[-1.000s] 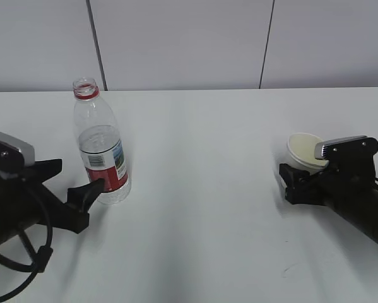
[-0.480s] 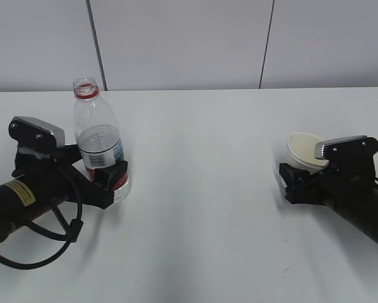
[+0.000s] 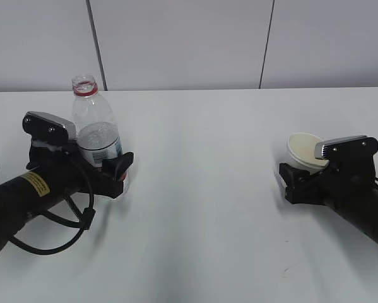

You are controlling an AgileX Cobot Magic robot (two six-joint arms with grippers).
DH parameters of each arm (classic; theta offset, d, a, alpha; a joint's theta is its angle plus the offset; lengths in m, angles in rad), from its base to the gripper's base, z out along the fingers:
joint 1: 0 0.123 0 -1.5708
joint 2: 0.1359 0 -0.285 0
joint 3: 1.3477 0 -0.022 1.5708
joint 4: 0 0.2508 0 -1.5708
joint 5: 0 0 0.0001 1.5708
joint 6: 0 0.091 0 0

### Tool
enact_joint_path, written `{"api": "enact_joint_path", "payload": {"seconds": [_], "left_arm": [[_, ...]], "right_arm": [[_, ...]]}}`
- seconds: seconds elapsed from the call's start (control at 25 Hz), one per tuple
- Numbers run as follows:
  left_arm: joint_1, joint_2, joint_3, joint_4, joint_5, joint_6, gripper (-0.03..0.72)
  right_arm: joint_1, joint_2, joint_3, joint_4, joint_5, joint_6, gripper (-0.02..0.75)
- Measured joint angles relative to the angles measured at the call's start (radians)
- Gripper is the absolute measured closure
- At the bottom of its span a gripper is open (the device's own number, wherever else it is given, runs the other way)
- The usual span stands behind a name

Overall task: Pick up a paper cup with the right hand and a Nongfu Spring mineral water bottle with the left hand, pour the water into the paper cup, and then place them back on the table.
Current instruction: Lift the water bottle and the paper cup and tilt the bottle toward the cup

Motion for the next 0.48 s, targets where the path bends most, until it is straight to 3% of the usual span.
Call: {"api": "enact_joint_path", "payload": {"seconds": [0.2, 0.48], "left_arm": [[0.000, 0.004, 0.000, 0.000, -0.001, -0.001, 0.253], [0.000, 0.004, 0.000, 0.000, -0.003, -0.001, 0.270]], "right_arm": [[0.000, 0.000, 0.000, 0.000, 0.000, 0.000, 0.172], [0.000, 0.000, 0.000, 0.000, -0.002, 0.000, 0.279]]}}
